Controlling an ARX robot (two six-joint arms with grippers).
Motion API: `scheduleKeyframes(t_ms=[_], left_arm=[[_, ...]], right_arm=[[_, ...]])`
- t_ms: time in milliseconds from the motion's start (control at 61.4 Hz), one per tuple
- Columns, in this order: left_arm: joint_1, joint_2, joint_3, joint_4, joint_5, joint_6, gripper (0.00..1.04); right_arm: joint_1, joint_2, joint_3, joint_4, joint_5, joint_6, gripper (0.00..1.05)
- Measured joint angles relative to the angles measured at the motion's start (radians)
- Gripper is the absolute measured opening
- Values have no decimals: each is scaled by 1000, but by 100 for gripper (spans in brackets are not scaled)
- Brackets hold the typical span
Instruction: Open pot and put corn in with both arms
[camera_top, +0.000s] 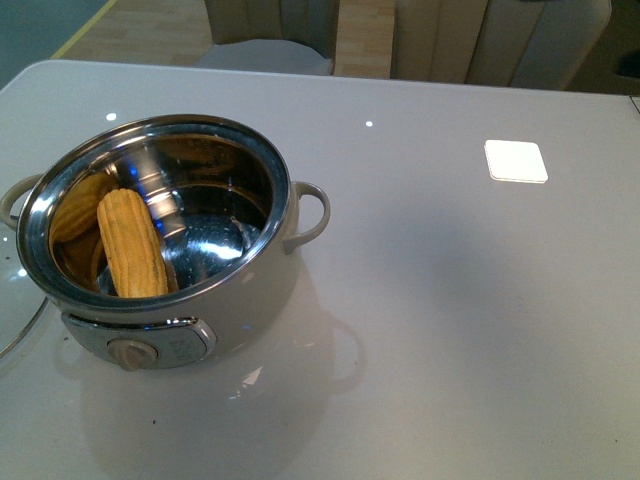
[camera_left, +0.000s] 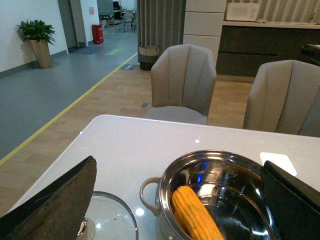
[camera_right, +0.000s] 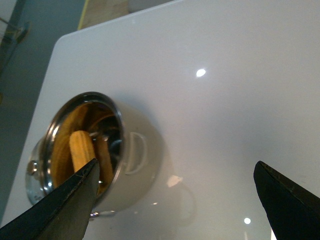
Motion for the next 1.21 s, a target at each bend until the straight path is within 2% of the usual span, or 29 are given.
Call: scheduleKeyframes(t_ms=[114, 196, 440, 717, 766, 815, 896, 978, 1206], left_arm=[[0, 0, 0, 0, 0, 0, 98], [0, 0, 0, 0, 0, 0, 98], [0, 0, 0, 0, 0, 0, 98], [0, 0, 0, 0, 0, 0, 98], [0, 0, 0, 0, 0, 0, 98], [0, 0, 0, 0, -1, 0, 98], [0, 0, 0, 0, 0, 0, 98], [0, 0, 0, 0, 0, 0, 98], [0, 0, 0, 0, 0, 0, 98]], right_arm=[[-67, -131, -91, -55, -5, -78, 92], [-111, -221, -151, -101, -13, -134, 96], [-255, -492, -266, -298, -68, -258, 96], [-270, -543, -271, -306, -65, -283, 96], [-265, -588, -365, -72, 42, -336, 87], [-264, -627, -453, 130, 106, -366, 80], [-266, -675, -549, 374, 136, -399, 65], [-264, -710, -573, 420, 136, -413, 52], [-264, -804, -631, 382, 136, -428, 10]])
